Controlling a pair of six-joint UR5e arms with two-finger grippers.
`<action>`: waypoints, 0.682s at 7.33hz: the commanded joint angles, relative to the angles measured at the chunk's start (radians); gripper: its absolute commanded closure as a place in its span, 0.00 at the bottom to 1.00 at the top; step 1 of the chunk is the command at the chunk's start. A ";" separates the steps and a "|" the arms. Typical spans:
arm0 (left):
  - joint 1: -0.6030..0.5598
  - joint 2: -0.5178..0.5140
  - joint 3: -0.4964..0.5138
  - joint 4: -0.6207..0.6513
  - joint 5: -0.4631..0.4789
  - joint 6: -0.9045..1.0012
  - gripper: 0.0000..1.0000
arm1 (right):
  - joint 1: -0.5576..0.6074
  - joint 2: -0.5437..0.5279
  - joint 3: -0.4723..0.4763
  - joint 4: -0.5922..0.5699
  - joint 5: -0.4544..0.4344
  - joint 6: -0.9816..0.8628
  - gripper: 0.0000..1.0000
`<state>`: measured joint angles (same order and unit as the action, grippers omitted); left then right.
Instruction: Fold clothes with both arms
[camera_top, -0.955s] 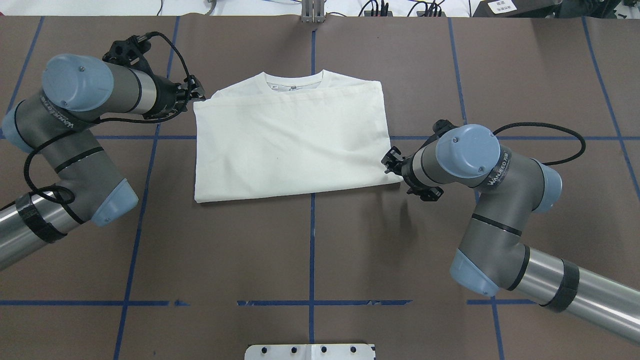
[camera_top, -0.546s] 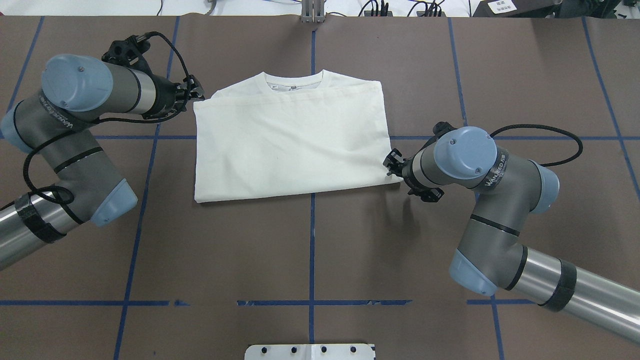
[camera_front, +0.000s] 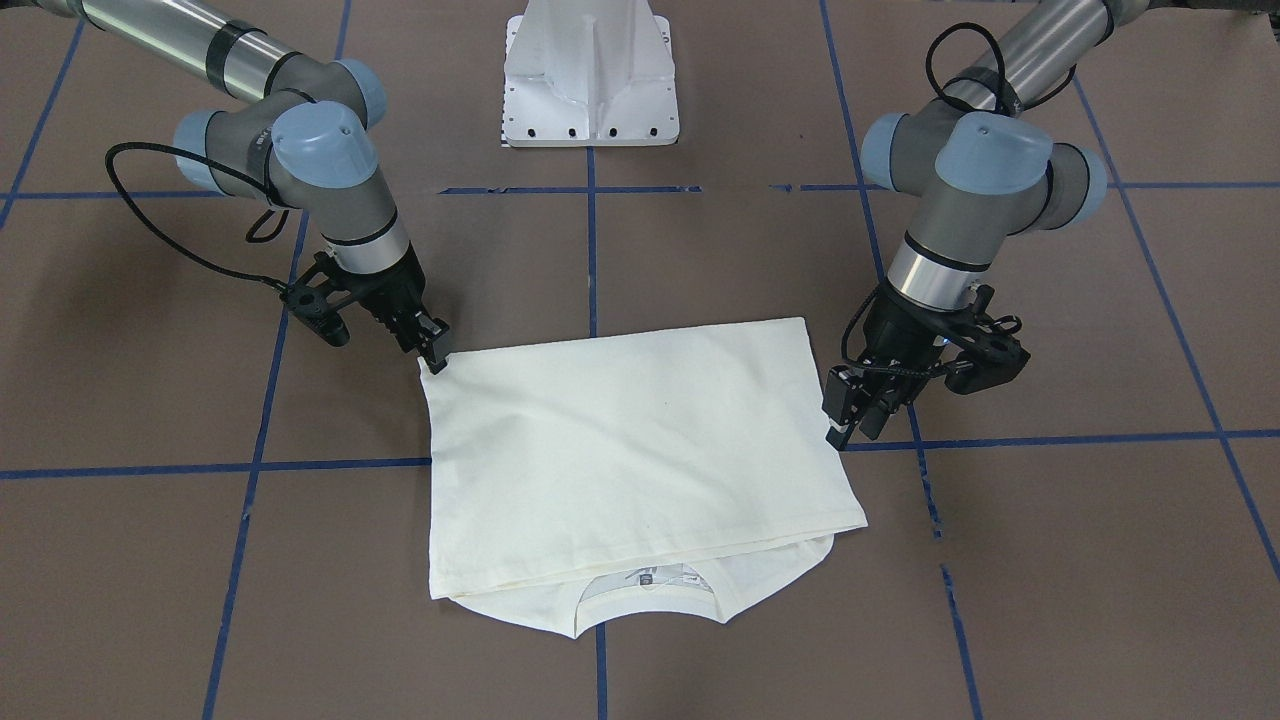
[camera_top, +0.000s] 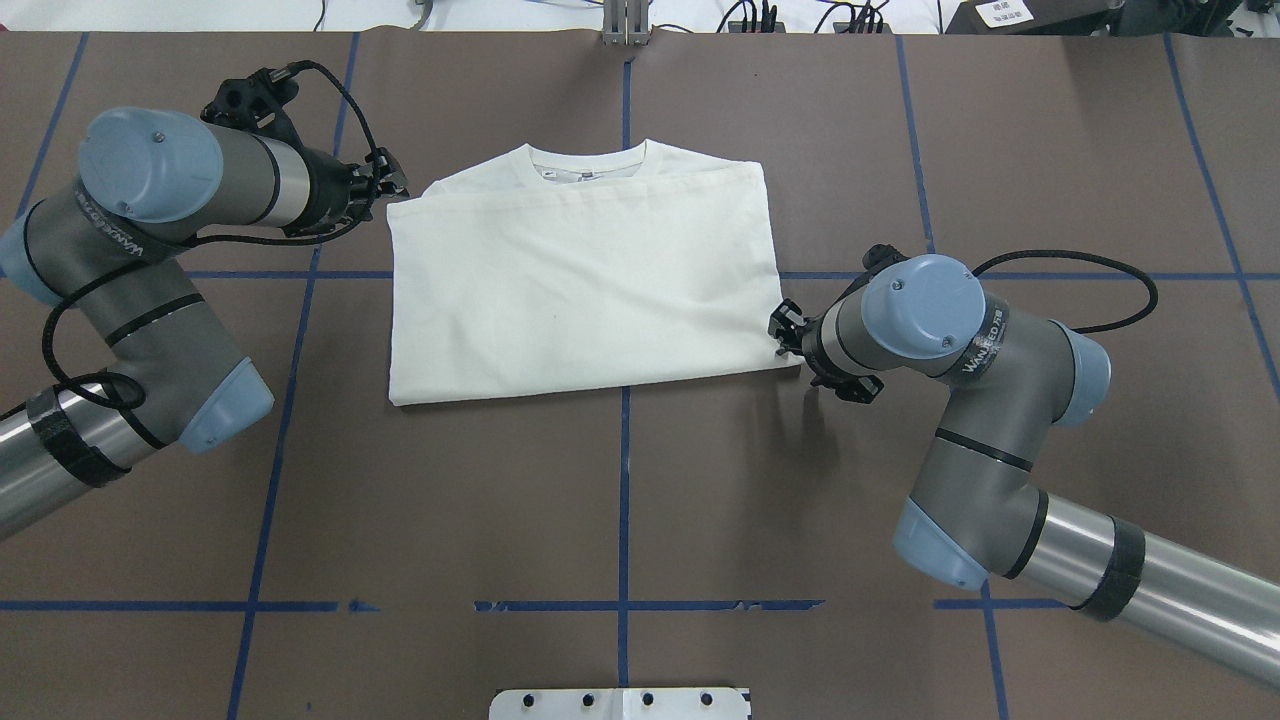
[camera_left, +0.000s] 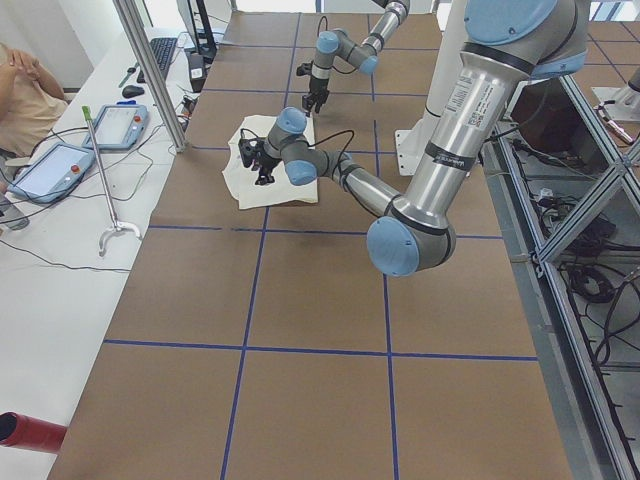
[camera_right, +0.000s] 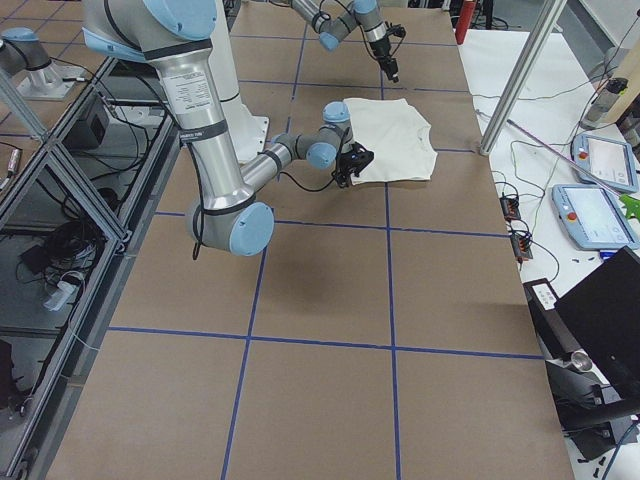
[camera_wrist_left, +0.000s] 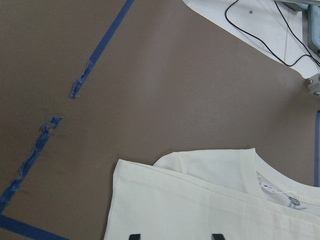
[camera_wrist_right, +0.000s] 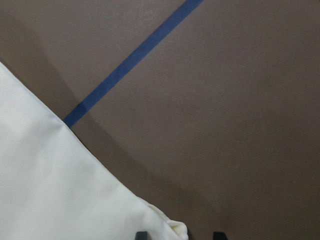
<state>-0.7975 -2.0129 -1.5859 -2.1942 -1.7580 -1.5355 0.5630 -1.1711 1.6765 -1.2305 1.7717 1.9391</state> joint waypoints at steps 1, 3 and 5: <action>0.000 0.000 -0.003 0.001 0.002 0.000 0.43 | 0.000 0.005 0.003 0.000 -0.002 0.004 1.00; 0.000 0.012 -0.019 0.001 0.000 0.000 0.43 | 0.000 0.010 0.006 0.000 0.000 0.007 1.00; 0.000 0.013 -0.032 -0.001 -0.002 -0.002 0.43 | 0.008 -0.005 0.047 -0.001 0.012 0.003 1.00</action>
<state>-0.7978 -2.0017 -1.6088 -2.1939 -1.7581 -1.5359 0.5660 -1.1651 1.6939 -1.2305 1.7758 1.9440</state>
